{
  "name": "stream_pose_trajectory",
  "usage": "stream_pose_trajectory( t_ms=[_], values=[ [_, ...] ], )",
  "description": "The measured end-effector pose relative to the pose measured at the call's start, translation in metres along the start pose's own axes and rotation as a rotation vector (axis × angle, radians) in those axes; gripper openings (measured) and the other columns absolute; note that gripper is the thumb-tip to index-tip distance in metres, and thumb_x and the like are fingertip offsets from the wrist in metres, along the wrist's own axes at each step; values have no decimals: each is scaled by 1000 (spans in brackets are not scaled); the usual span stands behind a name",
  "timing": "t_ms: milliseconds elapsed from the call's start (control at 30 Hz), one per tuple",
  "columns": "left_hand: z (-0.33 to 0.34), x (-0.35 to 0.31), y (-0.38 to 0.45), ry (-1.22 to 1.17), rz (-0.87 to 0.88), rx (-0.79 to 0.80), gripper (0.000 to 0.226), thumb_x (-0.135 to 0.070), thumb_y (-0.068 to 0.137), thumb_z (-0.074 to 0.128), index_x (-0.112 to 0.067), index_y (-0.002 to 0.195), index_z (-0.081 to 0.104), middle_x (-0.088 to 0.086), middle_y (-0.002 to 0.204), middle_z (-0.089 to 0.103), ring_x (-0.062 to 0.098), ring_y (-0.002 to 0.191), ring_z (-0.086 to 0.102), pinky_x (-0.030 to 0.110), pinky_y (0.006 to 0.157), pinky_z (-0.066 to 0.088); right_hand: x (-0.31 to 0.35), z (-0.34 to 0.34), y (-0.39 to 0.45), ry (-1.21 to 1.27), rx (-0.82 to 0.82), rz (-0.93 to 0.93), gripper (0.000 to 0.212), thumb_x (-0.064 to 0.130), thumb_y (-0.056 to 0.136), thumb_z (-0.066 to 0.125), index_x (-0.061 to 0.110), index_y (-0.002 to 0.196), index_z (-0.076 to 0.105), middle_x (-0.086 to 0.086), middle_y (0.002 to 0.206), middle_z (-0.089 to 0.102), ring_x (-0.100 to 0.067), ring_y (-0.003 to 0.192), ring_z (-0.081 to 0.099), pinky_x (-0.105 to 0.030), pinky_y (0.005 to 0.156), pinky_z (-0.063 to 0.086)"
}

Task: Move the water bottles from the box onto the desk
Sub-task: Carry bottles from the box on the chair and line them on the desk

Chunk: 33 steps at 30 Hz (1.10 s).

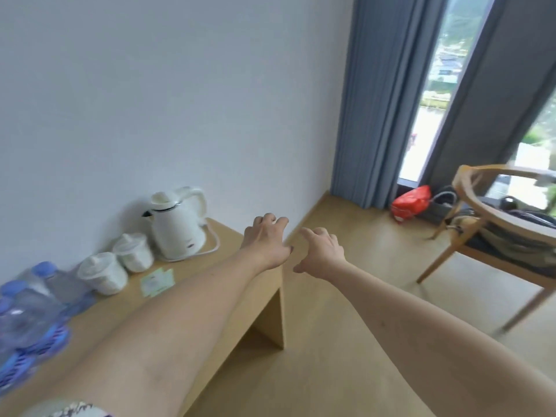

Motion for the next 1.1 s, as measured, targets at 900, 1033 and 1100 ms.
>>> stream_pose_trajectory(
  t_ms=[900,1033,1100],
  values=[
    [195,-725,148,-21,1056,265,74,-49,86,75,-30,150,44,6,149,46,29,137,42,48,108,44,-620,-231,-178,193,-383,1159,95,43,79,84,38,157,31,-2,156,36,-27,142,35,-42,111,38],
    [211,-827,190,-71,1156,278,74,-48,85,76,-30,150,44,5,148,48,28,134,46,44,104,46,-693,-279,-178,217,-440,1275,96,45,78,84,38,157,31,-2,156,37,-27,142,36,-42,112,38],
    [217,-875,209,-102,1211,305,74,-46,86,75,-30,150,43,5,144,49,27,129,48,43,100,47,-725,-301,-179,236,-496,1326,96,44,78,85,38,157,31,-2,154,38,-27,142,36,-43,112,39]
  ],
)
Point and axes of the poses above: each hand's wrist, its own y-axis towards the middle knuckle, its own z-axis out of the palm, x = y × z, the point moved 1 cm from there along y, towards the middle knuckle
